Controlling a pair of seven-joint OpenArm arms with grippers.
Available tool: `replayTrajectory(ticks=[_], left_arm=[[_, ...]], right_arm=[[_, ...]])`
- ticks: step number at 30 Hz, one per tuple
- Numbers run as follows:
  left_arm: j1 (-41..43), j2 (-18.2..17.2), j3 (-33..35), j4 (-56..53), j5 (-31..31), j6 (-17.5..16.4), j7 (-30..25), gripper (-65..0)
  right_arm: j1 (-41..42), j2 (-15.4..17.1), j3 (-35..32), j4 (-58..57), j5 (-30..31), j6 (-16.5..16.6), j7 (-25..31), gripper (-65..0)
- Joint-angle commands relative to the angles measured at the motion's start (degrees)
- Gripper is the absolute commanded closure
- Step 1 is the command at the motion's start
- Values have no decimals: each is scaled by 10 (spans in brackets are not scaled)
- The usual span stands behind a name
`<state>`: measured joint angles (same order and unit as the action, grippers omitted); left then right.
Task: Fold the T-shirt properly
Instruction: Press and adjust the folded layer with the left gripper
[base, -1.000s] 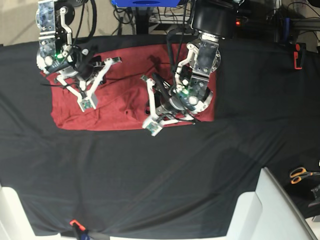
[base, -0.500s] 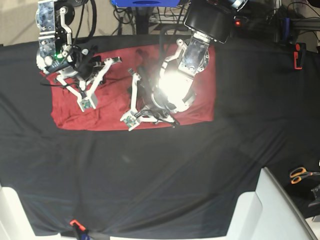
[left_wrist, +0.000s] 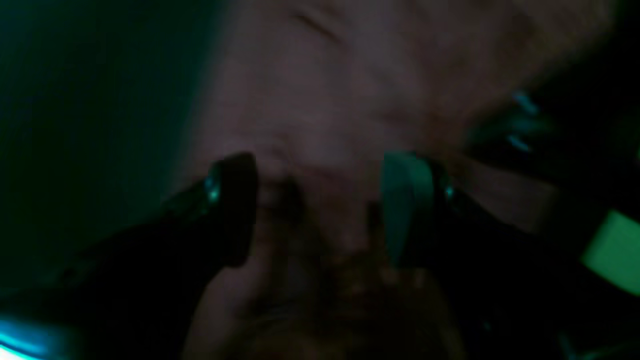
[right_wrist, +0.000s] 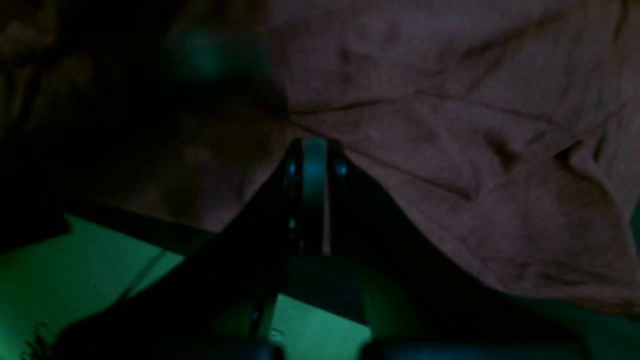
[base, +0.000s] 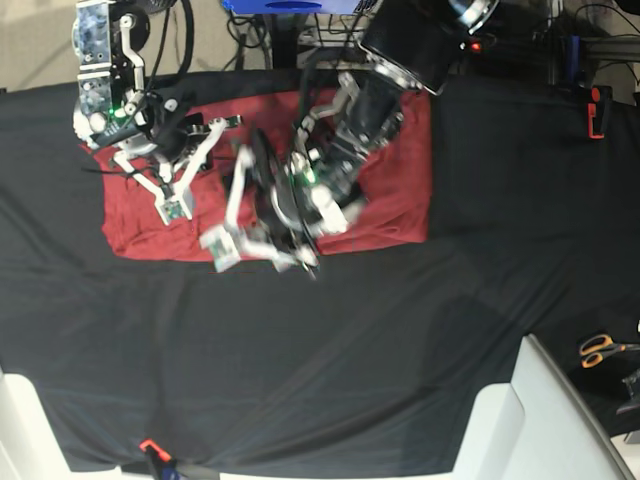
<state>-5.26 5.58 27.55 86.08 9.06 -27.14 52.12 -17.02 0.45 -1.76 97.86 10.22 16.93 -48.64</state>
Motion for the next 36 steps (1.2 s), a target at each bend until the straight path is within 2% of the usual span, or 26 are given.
replayTrajectory(ticks=[1,3,4,8,10,12,25,26,28,29,36], left_arm=[[-13,4,-16,23,-1,0,16,-255],[-15,-10,-56,46,-2,0,52,-99],[-16,-18,-76,57,0,1,70,0],[-12,-70,-114,88,1,3,119,0],[-1,-99,-117,86,1,3,122,0],[10,-111,-119,86,0,3,112,0],[17,-100,-114,88,-6,0,102,0],[17,-98,-113,88,-6,0,102,-21],[17,-98,-113,88,-6,-1,102,-135],[17,-98,-113,88,-6,-1,102,-158],[17,-98,-63,82,-7,-31,102,-171]], right_arm=[[3,0,0,8,5,1,6,-8],[3,0,0,8,5,1,6,-8],[3,0,0,8,5,1,6,-8],[3,0,0,8,5,1,6,-8],[3,0,0,8,5,1,6,-8],[3,0,0,8,5,1,6,-8],[1,0,0,8,5,1,6,-8],[1,0,0,8,5,1,6,-8],[0,0,0,8,5,1,6,-8],[0,0,0,8,5,1,6,-8],[0,0,0,8,5,1,6,-8]])
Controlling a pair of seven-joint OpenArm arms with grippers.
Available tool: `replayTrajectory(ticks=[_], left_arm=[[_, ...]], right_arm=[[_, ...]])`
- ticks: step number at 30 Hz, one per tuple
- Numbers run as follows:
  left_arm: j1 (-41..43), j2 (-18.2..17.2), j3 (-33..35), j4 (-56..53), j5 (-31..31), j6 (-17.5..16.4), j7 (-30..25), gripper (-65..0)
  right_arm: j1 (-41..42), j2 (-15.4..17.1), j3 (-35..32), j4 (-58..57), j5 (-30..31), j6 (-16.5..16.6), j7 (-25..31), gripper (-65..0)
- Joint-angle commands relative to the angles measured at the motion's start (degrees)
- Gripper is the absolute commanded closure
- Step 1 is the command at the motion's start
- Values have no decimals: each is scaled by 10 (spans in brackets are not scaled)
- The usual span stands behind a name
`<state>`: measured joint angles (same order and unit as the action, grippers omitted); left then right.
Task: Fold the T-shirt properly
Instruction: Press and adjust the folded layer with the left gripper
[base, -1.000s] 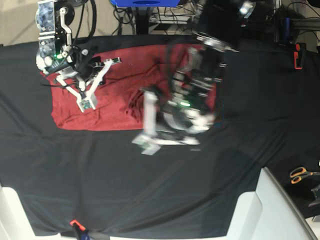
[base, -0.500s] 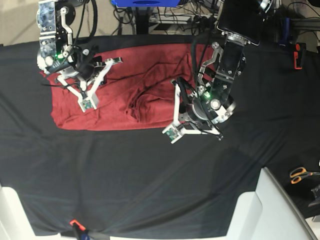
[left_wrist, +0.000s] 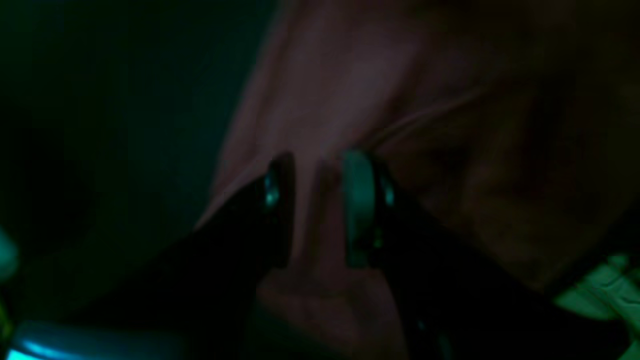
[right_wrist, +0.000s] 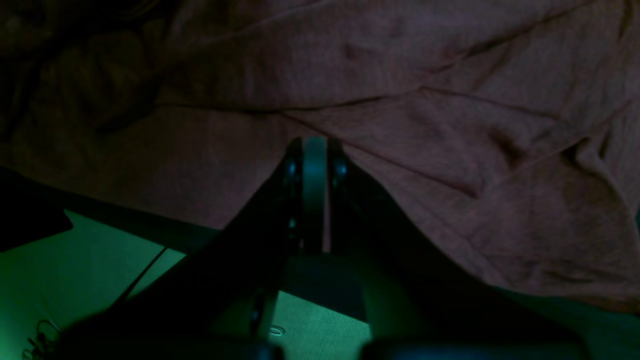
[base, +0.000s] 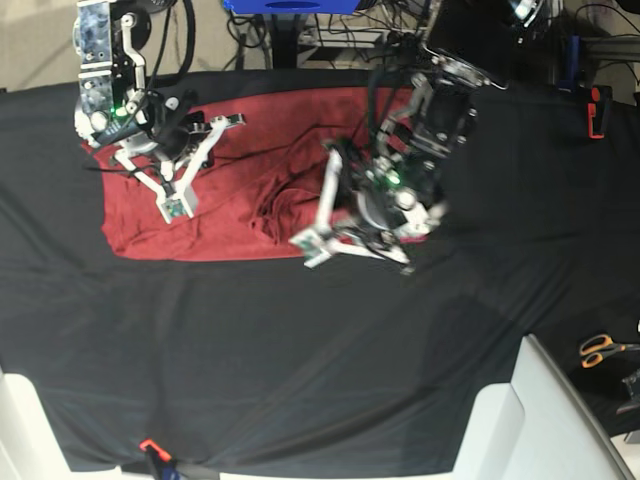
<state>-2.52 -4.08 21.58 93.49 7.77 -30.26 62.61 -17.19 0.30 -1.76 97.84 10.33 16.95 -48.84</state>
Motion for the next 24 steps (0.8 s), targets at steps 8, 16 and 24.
replayTrajectory(ticks=[8,16,24], left_arm=[[-10,11,-4,-24,6,1,-4,-173],[-12,11,-4,-25,6,0,-3,-174],[-11,7,-5,-23,6,-3,-3,-174]], right_arm=[[2,2,0,8,4,1,8,-8],[2,2,0,8,4,1,8,-8],[2,2,0,8,4,1,8,-8]])
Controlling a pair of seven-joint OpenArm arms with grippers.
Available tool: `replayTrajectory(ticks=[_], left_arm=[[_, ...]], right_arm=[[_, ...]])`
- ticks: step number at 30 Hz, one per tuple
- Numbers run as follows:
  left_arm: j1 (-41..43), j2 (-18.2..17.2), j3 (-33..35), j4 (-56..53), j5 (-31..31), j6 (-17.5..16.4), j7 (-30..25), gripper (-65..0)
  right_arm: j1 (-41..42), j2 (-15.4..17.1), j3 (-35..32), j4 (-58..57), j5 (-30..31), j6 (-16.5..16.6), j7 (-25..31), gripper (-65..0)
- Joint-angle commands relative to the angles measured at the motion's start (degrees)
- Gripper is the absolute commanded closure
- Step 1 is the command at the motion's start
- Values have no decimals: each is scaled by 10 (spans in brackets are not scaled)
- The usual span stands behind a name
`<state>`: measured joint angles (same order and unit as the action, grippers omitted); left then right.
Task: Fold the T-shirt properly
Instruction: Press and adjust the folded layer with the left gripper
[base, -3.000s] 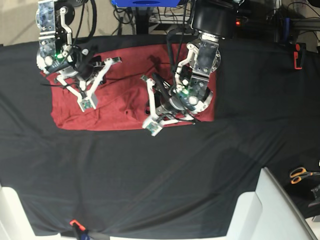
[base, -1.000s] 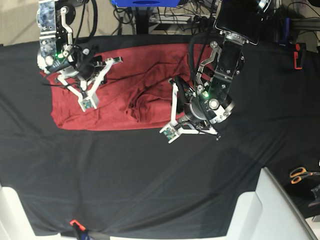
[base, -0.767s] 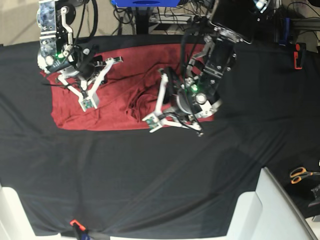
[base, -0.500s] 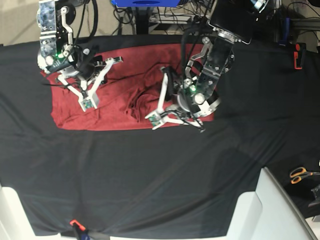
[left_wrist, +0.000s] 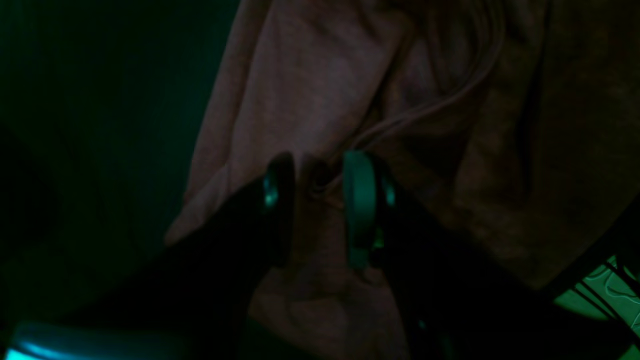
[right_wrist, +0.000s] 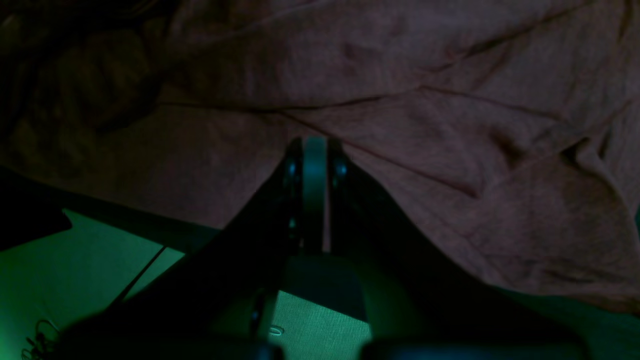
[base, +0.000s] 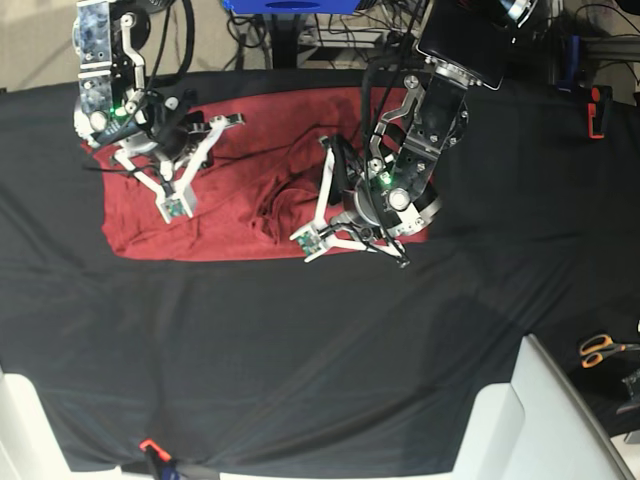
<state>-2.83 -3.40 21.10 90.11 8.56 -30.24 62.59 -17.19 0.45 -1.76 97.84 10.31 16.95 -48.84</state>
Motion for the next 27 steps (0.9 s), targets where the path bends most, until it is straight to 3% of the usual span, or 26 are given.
replayTrajectory(ticks=[1,5,10,17,20,27], left_arm=[[-8,-2,0,11,-2,-7,-3,-176],[-13,-28,-14,10,-53,-61,-3,-234],[-16,-57,-38,10,-130,-63,-3,-237],[-42,-58,-37,-20,-135,-69,-3,-240],[-47,-57,-37,-33,-135,-98,-3,-240],[-48,-55,-37,-44,-137,-98,-3,-240]], right_arm=[[2,0,0,8,4,1,8,-8],[2,0,0,8,4,1,8,-8],[2,0,0,8,4,1,8,-8],[2,0,0,8,4,1,8,-8],[2,0,0,8,4,1,8,-8],[2,-1,0,8,4,1,8,-8]])
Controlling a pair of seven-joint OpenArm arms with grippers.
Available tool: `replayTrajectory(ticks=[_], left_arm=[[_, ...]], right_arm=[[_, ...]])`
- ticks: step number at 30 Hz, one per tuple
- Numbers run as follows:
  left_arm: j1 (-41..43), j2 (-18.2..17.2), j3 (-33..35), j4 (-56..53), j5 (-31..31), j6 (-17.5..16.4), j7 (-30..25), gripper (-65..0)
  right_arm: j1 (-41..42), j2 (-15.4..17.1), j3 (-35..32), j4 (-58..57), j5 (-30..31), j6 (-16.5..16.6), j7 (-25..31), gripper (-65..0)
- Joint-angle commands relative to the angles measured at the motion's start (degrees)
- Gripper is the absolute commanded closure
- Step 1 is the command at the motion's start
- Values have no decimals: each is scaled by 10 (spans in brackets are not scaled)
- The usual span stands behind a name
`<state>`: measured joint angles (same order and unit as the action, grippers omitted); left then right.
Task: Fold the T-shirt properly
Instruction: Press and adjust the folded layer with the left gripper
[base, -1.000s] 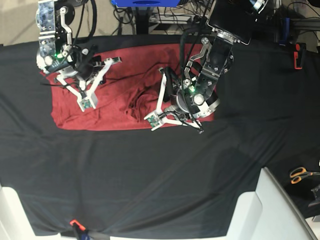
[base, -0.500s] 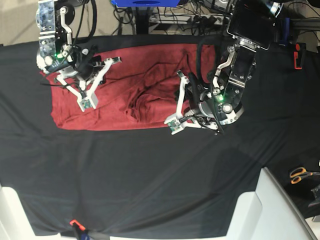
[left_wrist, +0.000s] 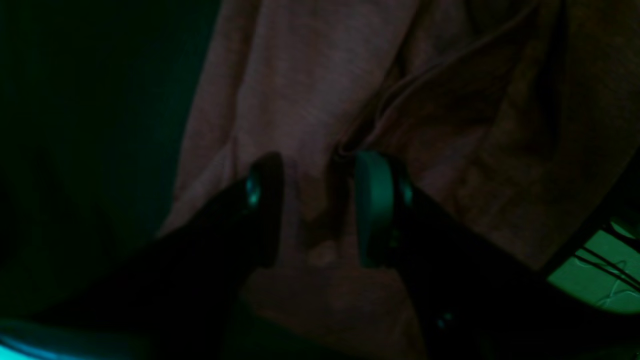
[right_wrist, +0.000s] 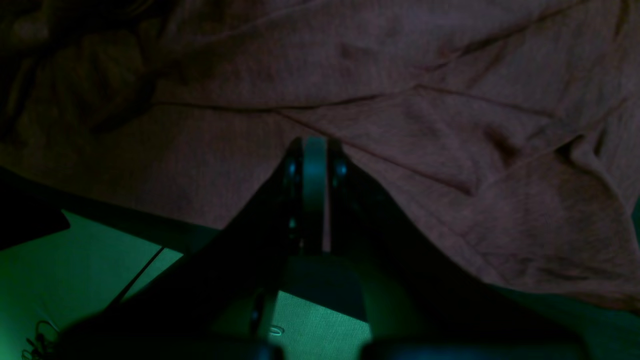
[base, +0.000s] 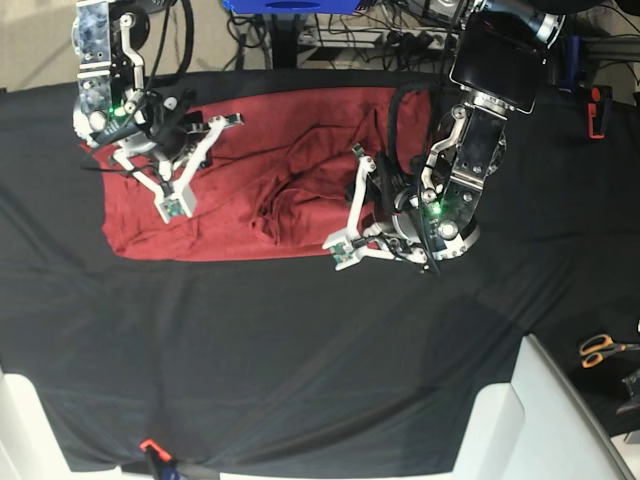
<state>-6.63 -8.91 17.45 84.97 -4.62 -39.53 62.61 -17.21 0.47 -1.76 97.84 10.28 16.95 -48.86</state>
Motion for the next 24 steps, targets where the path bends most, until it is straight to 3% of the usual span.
replayTrajectory(ticks=[1,7,22,24], left_arm=[[-10,1,-1,6,-16,-5,-3,-240],[-22,-3,-4,-35,-132,-5,-6,-239],[-30,-1,-2,-69,-132,-5,-9,-234],[-30,-1,-2,-69,-132,-5,-9,-206]], right_arm=[[2,-1,0,8,4,1,8,-8],[3,-1,0,8,4,1,8,-8],[3,-1,0,8,4,1,8,-8],[3,-1,0,8,4,1,8,-8]])
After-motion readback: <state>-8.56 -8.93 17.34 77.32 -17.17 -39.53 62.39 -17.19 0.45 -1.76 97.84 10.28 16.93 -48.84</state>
